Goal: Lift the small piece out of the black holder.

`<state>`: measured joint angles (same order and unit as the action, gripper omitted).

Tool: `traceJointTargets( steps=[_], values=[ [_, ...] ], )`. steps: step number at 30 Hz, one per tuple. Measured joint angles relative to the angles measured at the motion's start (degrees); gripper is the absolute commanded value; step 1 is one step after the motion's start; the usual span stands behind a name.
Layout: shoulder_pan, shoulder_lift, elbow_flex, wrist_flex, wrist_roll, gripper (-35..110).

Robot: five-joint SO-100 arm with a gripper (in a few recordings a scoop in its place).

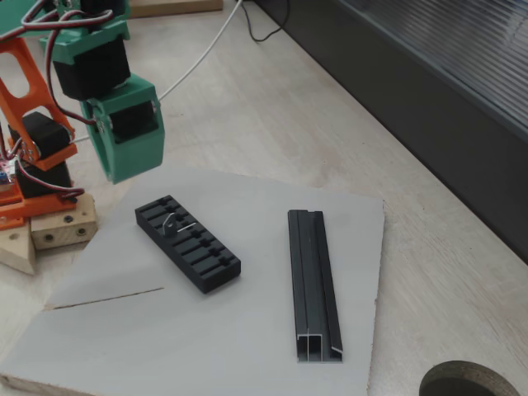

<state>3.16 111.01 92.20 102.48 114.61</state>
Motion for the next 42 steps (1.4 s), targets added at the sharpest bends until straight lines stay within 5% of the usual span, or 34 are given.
traceJointTargets(
  steps=[19, 42],
  values=[
    [0.2, -1.1, 9.7, -0.4, 0.2, 10],
    [0.2, -0.1, 17.8, -15.6, 0.2, 10]
  ],
)
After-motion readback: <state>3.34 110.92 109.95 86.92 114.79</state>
